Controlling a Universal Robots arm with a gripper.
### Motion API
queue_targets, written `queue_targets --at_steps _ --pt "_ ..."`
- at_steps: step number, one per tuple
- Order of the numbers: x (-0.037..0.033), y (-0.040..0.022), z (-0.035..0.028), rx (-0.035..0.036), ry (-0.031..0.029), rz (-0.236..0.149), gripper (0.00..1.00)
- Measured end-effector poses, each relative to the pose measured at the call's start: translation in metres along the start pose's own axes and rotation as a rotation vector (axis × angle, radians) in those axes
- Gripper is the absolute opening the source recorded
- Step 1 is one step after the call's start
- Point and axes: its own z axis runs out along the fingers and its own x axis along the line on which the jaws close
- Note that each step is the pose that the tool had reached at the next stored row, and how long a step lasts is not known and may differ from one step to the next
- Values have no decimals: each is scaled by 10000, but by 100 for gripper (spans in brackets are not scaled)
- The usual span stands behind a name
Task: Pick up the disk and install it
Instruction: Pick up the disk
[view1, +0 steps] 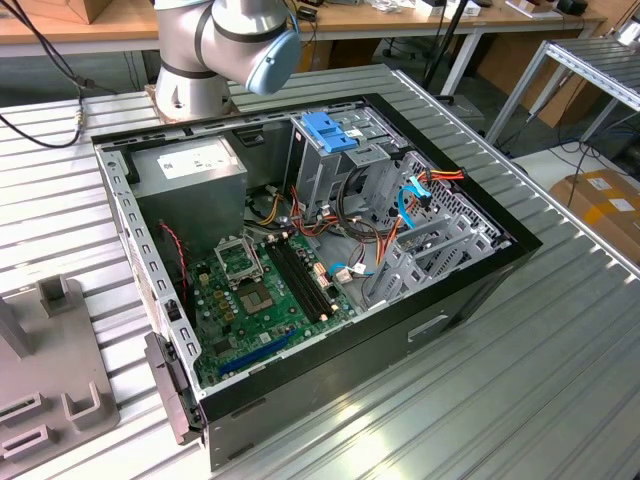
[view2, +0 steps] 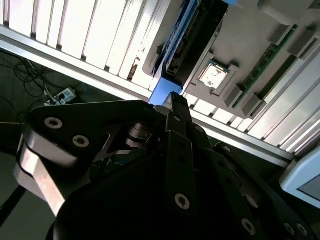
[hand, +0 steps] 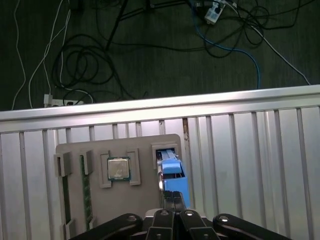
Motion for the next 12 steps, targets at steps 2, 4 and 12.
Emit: queue_targets --at_steps 2,4,12 --pt "-23 2 3 -2 -12 0 11" --pt "-36 3 3 -1 -14 -1 11" --pt "-37 4 8 43 -18 0 11"
